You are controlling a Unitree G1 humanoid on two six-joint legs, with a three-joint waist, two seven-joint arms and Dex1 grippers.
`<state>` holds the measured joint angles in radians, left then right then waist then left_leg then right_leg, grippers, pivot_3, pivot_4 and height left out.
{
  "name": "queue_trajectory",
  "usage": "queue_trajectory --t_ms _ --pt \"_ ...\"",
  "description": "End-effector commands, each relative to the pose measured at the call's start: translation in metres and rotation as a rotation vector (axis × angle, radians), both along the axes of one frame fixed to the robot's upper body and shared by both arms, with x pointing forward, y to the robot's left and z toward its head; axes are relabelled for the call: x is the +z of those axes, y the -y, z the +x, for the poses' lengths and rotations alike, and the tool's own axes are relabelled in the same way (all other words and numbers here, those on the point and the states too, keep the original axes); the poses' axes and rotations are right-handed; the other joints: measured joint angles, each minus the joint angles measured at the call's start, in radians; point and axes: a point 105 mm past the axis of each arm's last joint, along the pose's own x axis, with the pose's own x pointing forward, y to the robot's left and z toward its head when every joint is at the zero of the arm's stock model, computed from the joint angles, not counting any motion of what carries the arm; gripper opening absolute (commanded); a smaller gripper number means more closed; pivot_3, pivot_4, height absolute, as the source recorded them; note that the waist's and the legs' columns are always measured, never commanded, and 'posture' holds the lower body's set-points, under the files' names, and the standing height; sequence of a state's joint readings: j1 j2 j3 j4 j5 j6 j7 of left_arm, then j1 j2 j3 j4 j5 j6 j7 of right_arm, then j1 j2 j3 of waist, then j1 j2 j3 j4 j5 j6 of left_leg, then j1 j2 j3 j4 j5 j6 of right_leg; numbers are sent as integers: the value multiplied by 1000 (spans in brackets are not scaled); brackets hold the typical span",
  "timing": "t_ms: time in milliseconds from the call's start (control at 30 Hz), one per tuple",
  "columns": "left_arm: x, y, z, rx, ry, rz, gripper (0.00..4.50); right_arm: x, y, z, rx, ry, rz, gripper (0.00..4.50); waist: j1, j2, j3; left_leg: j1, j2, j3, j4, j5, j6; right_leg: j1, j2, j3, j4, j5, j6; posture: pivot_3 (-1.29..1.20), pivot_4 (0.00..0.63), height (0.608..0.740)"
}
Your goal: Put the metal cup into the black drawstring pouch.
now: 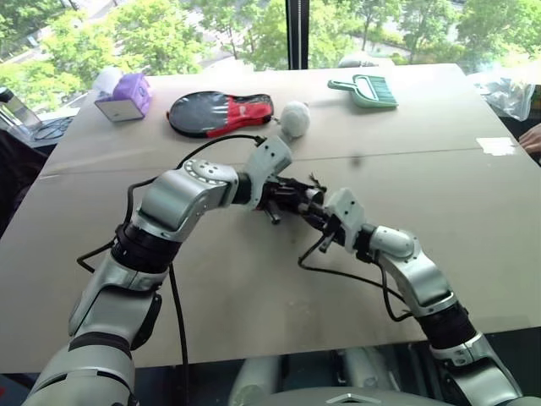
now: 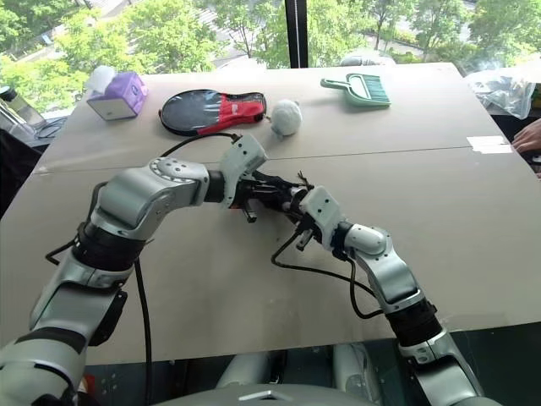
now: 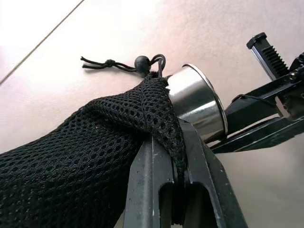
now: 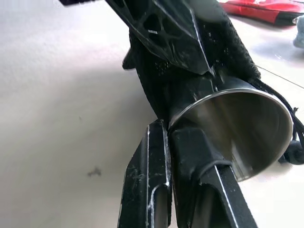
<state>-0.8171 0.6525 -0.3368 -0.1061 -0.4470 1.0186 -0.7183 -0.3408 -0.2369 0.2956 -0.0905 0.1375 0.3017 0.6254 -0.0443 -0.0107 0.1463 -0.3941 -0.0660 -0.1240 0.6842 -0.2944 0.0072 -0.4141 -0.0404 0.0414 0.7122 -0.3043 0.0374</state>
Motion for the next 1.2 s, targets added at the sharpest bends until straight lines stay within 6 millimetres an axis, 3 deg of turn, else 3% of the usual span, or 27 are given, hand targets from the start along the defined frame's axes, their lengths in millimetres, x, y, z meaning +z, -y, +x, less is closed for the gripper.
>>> queue_trajectory --t_ms 33,300,567,933,1067,1200 --pt "5 0 0 -15 67 36 0 17 -6 3 19 76 11 150 0 0 0 0 0 0 0 0 0 0 0 0 0 0 0 0 150 740" --pt "5 -1 1 19 104 87 0 18 -15 17 -25 121 -12 150 -1 0 0 0 0 0 0 0 0 0 0 0 0 0 0 0 150 740" --pt "10 4 -7 22 22 16 0 32 -41 8 95 239 -9 150 -2 0 0 0 0 0 0 0 0 0 0 0 0 0 0 0 150 740" --pt "25 24 -29 -15 -221 -183 0 48 -42 30 -3 442 -52 150 -18 0 0 0 0 0 1 0 0 0 1 -1 1 0 0 0 150 740" --pt "30 27 -28 3 -272 -253 0 57 -42 32 -11 479 -28 150 -27 0 0 0 0 0 1 0 0 0 0 0 1 0 0 0 150 740" --pt "31 19 -20 58 -274 -287 0 52 -32 30 -27 439 -18 150 -27 0 0 0 0 0 1 0 0 0 1 0 1 0 0 0 150 740"
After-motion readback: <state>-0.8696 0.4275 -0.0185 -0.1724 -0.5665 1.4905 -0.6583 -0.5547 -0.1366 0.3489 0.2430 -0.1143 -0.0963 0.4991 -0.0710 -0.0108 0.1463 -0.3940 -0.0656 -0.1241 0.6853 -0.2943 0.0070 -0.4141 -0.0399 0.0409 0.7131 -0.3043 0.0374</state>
